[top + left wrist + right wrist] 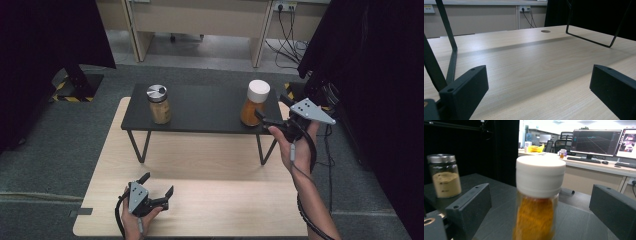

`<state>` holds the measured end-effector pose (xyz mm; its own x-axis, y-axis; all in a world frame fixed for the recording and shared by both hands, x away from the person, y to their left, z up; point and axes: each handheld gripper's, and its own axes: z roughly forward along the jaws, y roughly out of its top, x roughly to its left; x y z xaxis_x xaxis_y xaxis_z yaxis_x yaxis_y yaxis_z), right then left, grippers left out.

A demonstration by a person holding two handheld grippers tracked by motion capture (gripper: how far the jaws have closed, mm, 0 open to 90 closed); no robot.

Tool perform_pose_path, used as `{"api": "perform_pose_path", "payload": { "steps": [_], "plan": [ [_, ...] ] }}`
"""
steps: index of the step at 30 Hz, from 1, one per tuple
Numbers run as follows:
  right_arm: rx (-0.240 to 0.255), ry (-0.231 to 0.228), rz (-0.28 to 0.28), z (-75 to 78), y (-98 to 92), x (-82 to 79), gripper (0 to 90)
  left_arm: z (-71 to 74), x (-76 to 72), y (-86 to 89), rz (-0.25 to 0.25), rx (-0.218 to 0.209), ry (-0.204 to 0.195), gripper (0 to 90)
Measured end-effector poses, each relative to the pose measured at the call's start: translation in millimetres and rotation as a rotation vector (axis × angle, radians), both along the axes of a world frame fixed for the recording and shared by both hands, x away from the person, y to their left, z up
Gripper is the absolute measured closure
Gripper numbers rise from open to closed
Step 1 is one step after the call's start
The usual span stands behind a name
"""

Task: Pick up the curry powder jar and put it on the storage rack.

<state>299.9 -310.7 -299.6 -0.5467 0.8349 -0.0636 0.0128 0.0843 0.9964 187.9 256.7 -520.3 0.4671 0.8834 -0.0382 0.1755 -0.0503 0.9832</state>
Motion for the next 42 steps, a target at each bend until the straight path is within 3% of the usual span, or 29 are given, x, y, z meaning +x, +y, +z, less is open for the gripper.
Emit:
{"api": "perform_pose_path", "payload": {
  "steps": [8, 19, 22, 23, 25, 29, 30, 33, 35, 42],
  "plan": [
    [-0.009, 0.009, 0.007, -16.7, -10.2, -29.3, 4.5, 0.2, 0.2, -0.1, 0.001, 0.001, 0.001, 1.2],
    [-0.007, 0.065, 0.005, -56.7, -21.7, -64.7, 4.5, -0.2, -0.4, -0.6, 0.004, -0.001, -0.001, 1.2],
    [0.013, 0.074, 0.010, -77.0, -24.4, -74.8, 4.5, -0.4, -0.6, -0.3, 0.003, 0.000, -0.003, 1.2],
    [0.013, 0.074, 0.010, -77.0, -24.4, -74.8, 4.5, -0.4, -0.6, -0.3, 0.003, 0.000, -0.003, 1.2],
    [0.034, 0.085, 0.024, -99.6, -25.1, -81.5, 4.5, -0.4, -0.5, -0.4, 0.003, 0.000, -0.003, 1.2],
    [0.034, 0.095, 0.024, -115.4, -23.0, -86.1, 4.5, -0.4, -0.5, -0.2, 0.004, -0.002, -0.002, 1.2],
    [0.040, 0.106, 0.017, -135.1, -21.0, -90.3, 4.4, -0.6, -0.7, -0.3, 0.003, -0.001, -0.004, 1.2],
    [0.040, 0.107, 0.012, -143.8, -20.0, -92.1, 4.4, -0.6, -0.8, -0.2, 0.004, -0.001, -0.004, 1.2],
    [0.047, 0.139, 0.003, -166.6, -17.8, -95.5, 4.4, -0.6, -0.7, 0.0, 0.002, -0.001, -0.004, 1.2],
    [0.052, 0.188, -0.017, -193.5, -16.9, -100.7, 3.9, -0.7, -0.8, -0.1, 0.005, -0.004, -0.003, 1.2]
  ]
}}
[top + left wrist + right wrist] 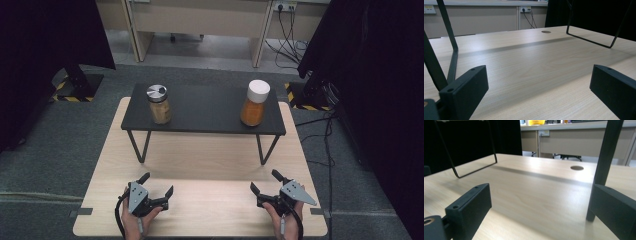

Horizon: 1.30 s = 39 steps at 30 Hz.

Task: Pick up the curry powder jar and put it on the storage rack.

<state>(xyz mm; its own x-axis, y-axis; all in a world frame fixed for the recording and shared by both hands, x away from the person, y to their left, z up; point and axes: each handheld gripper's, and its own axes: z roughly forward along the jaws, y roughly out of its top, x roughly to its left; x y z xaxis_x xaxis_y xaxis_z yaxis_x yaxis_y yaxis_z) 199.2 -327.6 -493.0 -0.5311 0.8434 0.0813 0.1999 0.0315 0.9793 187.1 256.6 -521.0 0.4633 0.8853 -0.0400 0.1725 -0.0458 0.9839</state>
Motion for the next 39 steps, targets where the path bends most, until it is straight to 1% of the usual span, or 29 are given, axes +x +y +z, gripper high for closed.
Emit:
{"api": "perform_pose_path", "payload": {
  "steps": [3, 4, 6, 8, 11, 13, 16, 17, 20, 23, 35, 37, 39],
  "plan": [
    [0.000, 0.020, 0.002, -7.1, 1.3, -1.6, 3.7, -0.3, -0.4, -0.3, 0.001, 0.000, -0.002, 1.2],
    [0.000, 0.020, 0.002, -7.1, 1.3, -1.6, 3.7, -0.3, -0.4, -0.3, 0.001, 0.000, -0.002, 1.2],
    [-0.009, 0.038, 0.015, -9.2, 1.5, -1.3, 3.6, -0.5, -0.7, -0.4, 0.002, 0.000, -0.003, 1.2],
    [-0.007, 0.036, 0.009, -10.5, 1.4, -2.5, 3.2, -1.3, -1.0, -0.6, 0.005, -0.007, -0.005, 1.2],
    [-0.011, 0.037, 0.010, -12.4, 1.7, -3.2, 3.2, -0.5, -0.8, -0.7, 0.004, 0.000, -0.004, 1.2],
    [-0.013, 0.038, 0.011, -13.6, 1.7, -3.3, 3.2, -1.5, -1.1, -0.8, 0.003, -0.008, -0.006, 1.2],
    [-0.017, 0.045, 0.015, -16.1, 2.5, -3.7, 3.2, -0.8, -1.1, -1.2, 0.002, 0.000, -0.006, 1.2],
    [-0.022, 0.046, 0.020, -17.3, 2.7, -3.2, 3.2, -1.3, -0.9, -0.9, 0.002, -0.007, -0.005, 1.2],
    [-0.026, 0.043, 0.023, -17.5, 2.9, -3.3, 3.2, -1.7, -0.9, -0.5, 0.003, -0.013, -0.005, 1.2],
    [-0.028, 0.044, 0.025, -17.3, 2.6, -3.0, 3.2, -1.2, -1.0, -1.3, 0.003, -0.006, -0.005, 1.2],
    [-0.048, 0.044, 0.032, -15.5, 4.4, -2.3, 3.6, -1.1, -0.7, -0.8, 0.002, -0.008, -0.003, 1.2],
    [-0.053, 0.047, 0.036, -14.7, 4.5, -1.4, 4.0, -1.0, -0.6, -0.9, 0.002, -0.007, -0.003, 1.2],
    [-0.068, 0.060, 0.043, -11.8, 6.0, 1.1, 4.3, -1.0, -0.7, -0.9, 0.002, -0.007, -0.003, 1.2]
  ]
}}
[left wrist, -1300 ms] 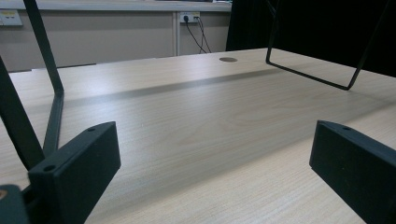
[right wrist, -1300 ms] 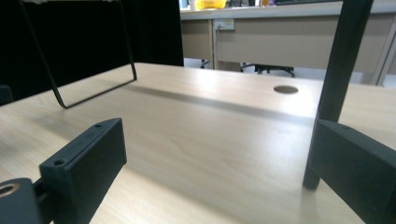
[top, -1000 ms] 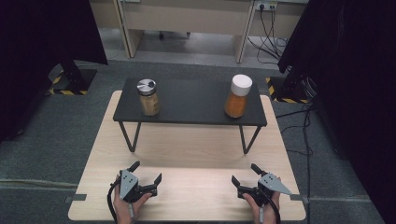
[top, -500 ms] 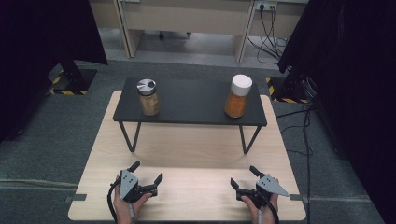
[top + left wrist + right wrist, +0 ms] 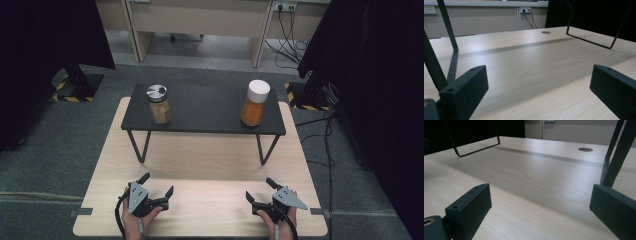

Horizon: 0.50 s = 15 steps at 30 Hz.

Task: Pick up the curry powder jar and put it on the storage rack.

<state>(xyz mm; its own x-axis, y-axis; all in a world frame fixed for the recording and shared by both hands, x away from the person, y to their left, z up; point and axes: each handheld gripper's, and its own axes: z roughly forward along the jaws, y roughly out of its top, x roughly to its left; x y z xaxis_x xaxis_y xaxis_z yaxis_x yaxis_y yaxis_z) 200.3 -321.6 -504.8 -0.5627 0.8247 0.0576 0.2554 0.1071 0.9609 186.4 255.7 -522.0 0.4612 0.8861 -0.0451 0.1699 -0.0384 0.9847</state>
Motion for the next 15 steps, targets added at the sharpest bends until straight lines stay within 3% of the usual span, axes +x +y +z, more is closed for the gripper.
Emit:
{"api": "perform_pose_path", "payload": {
  "steps": [15],
  "plan": [
    [-0.086, 0.090, 0.033, 17.5, 8.6, 16.4, 6.9, -0.3, -0.1, 0.0, 0.001, -0.003, 0.000, 1.2]
  ]
}}
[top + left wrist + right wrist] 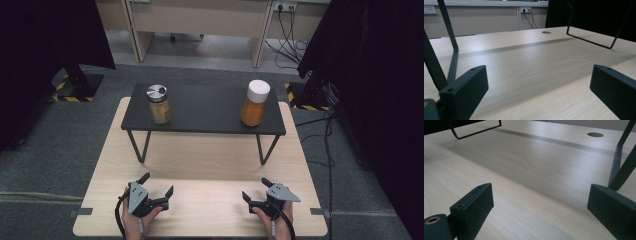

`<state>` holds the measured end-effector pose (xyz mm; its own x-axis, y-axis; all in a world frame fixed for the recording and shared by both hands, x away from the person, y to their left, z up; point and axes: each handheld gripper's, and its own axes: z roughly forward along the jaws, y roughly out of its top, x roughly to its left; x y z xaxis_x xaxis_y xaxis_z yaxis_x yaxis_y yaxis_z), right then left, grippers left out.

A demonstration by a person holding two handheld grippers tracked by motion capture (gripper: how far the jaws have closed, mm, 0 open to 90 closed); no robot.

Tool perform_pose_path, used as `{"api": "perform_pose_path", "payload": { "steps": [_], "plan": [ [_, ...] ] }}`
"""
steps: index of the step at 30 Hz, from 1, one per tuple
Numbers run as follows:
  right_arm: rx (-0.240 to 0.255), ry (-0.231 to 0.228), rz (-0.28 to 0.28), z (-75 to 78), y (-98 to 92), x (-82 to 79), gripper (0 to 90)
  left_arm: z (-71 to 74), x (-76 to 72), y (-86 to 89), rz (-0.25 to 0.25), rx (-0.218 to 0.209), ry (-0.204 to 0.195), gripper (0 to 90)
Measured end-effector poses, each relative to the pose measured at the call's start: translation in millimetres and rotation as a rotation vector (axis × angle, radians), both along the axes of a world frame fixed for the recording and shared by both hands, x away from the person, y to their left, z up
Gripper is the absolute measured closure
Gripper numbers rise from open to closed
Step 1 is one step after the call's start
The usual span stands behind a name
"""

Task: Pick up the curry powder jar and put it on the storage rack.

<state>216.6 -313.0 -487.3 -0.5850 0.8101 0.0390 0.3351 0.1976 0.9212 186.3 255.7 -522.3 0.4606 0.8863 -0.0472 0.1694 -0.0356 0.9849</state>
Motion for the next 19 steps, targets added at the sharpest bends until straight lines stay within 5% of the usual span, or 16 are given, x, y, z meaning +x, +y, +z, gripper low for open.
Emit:
{"api": "perform_pose_path", "payload": {
  "steps": [19],
  "plan": [
    [0.010, -0.011, 0.000, -2.0, -1.8, -1.4, 6.9, 1.5, 0.9, 0.1, -0.001, 0.007, 0.007, 1.2]
  ]
}}
